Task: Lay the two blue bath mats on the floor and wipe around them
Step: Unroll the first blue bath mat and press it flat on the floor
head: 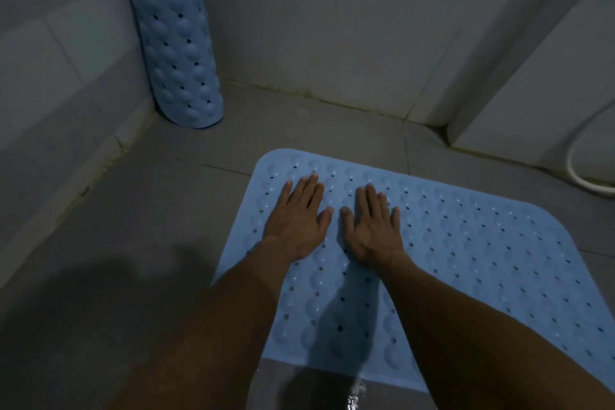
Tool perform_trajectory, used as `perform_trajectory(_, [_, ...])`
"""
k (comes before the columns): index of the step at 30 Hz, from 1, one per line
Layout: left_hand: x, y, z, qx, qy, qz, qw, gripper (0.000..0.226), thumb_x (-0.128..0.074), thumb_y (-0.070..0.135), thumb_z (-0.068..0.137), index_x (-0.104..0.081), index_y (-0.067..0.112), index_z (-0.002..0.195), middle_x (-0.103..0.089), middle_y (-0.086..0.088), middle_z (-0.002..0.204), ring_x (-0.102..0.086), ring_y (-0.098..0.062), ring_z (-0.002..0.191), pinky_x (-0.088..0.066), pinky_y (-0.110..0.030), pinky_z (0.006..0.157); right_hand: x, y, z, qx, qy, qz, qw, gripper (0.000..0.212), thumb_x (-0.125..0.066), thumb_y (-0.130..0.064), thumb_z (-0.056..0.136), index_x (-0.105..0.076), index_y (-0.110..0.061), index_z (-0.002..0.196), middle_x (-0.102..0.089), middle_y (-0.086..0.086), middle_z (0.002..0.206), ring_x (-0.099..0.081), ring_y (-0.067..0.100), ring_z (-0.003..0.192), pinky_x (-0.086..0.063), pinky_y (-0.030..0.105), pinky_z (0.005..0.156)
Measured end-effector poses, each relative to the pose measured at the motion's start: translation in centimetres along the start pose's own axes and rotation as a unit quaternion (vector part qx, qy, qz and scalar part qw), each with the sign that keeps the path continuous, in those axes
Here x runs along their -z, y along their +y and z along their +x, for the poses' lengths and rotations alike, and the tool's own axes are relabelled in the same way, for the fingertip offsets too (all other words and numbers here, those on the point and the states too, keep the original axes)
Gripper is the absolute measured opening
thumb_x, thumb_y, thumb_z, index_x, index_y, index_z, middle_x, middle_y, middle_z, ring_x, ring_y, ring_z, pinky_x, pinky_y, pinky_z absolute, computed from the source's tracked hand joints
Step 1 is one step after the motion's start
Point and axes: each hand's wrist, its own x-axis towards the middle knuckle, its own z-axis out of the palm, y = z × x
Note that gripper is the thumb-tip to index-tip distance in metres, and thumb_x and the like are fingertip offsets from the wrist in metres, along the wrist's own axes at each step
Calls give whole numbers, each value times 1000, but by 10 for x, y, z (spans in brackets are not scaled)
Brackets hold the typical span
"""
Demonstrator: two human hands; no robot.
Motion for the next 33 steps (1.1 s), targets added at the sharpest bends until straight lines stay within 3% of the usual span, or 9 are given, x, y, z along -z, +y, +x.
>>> perform_trajectory(4, [-3,2,1,14,1,20,1000,67,-6,53,100,-2,16,155,7,-2,163,12,-19,150,7,-50,120,-13,1,-6,-8,82,-11,997,72,-5,-61,98,3,-24,158,12,-4,165,18,17,151,12,50,121])
perform_trajectory(11, [-7,2,2,16,8,22,1000,67,-6,53,100,0,17,156,8,0,163,10,-16,150,4,-49,121,-13,3,-5,-6,93,18,995,71,-12,-58,100,-3,-19,159,3,-1,167,10,18,153,9,49,123])
perform_trajectory(18, [-12,1,4,-13,67,38,997,61,-30,44,101,-34,6,149,-30,-11,157,-25,-27,147,-17,-55,118,-10,5,0,2,75,33,997,72,-12,-57,100,-3,-17,159,3,1,167,9,20,153,6,52,122])
perform_trajectory(24, [-6,1,8,12,7,49,999,65,-18,47,100,-18,12,154,-15,-6,162,-9,-22,150,-4,-51,121,-11,7,4,14,66,30,997,72,-11,-57,100,0,-16,159,7,3,166,12,22,153,8,53,122])
perform_trajectory(33, [2,9,2,23,-28,64,997,70,-6,49,97,-11,11,155,-7,-6,163,-4,-23,151,-1,-50,121,-6,6,-4,12,50,29,998,73,-5,-57,98,4,-17,158,11,3,166,15,22,152,9,55,121])
